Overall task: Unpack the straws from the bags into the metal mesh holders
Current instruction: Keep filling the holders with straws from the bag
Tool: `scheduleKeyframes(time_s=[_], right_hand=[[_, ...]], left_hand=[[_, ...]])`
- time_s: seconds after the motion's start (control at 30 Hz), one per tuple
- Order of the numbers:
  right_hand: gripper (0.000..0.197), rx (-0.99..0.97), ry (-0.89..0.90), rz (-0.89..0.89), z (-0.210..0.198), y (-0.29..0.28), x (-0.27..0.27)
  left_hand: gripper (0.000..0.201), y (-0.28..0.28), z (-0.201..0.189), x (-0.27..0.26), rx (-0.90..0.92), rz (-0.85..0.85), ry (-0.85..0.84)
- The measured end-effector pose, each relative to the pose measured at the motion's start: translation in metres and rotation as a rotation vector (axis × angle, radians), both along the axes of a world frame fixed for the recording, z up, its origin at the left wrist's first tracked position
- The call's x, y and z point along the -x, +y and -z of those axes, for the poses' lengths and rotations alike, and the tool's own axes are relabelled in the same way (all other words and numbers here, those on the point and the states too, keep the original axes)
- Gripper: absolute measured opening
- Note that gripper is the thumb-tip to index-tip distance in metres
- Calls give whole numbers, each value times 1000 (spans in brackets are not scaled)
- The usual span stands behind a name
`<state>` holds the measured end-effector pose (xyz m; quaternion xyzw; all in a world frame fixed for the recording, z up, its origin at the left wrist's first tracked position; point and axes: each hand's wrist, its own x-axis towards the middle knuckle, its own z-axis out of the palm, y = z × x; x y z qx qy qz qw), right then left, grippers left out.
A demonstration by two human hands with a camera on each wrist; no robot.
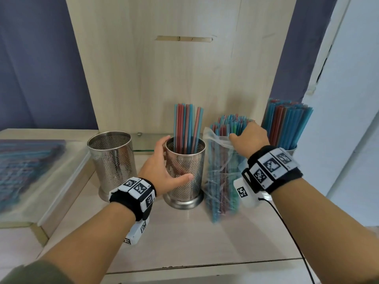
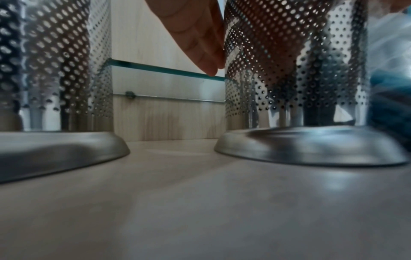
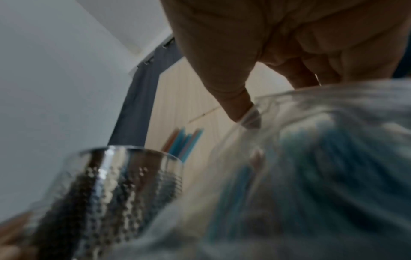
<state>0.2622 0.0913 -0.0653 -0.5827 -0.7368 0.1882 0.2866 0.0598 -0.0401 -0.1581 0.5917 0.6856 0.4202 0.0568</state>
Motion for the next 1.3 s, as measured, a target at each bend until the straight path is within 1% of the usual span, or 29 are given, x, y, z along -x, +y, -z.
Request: scheduleKeyframes(time_s=[0.03, 0.07, 0.1, 0.13, 0.17, 0.2, 0.23, 0.27, 0.37, 0.53, 0.57, 0.63, 0.67, 0.73, 0.83, 1.03, 1.1, 1.17, 1.3], right_hand=[[35, 23, -16, 31, 4, 6, 3], [39, 53, -33, 60, 6, 11, 5], [48, 85, -50, 66, 7, 14, 8], [64, 102, -63, 51, 9, 16, 10], [87, 111, -74, 36, 10, 18, 12], [106, 118, -76, 36, 12, 19, 15], [113, 118, -64, 37, 14, 19, 17], [112, 113, -42, 45, 16, 21, 20], [92, 97, 49, 66, 19, 24, 25], [76, 74, 133, 54, 20, 25, 25], [68, 62, 138, 58, 19, 26, 25], [45, 45, 148, 69, 19, 28, 24], [38, 45, 158, 78, 18, 29, 23], [37, 45, 176, 95, 16, 31, 22], [41, 70, 172, 108, 13, 37, 25], [37, 93, 189, 56, 7, 47, 23], [31, 90, 210, 40, 3, 48, 23], [24, 81, 242, 4, -3, 48, 23], [20, 33, 384, -42, -15, 49, 23]], left_hand=[[125, 0, 0, 0, 2, -3, -2], [125, -1, 0, -1, 6, -7, -2], [126, -1, -1, -1, 9, -11, -2], [126, -1, -1, -1, 11, -13, -2], [125, -2, -2, -1, 12, -14, -2], [125, -2, -2, -1, 11, -14, -2], [125, -2, -2, -1, 10, -17, 0], [124, -2, -2, -1, 8, -21, 3], [123, -1, -1, -1, -2, -31, 4], [123, -1, -1, 0, -4, -29, 9], [123, -1, -1, 0, -4, -28, 7], [123, -1, -1, 0, -1, -26, 7], [123, -1, 0, 1, 2, -25, 7], [123, 0, 0, 1, 6, -25, 6], [122, 1, 0, 1, 3, -26, 11], [123, 1, 1, 3, 4, -36, 17], [123, 1, 1, 3, 6, -39, 20], [123, 1, 1, 3, 9, -40, 21], [122, 1, 1, 2, 17, -42, 22]])
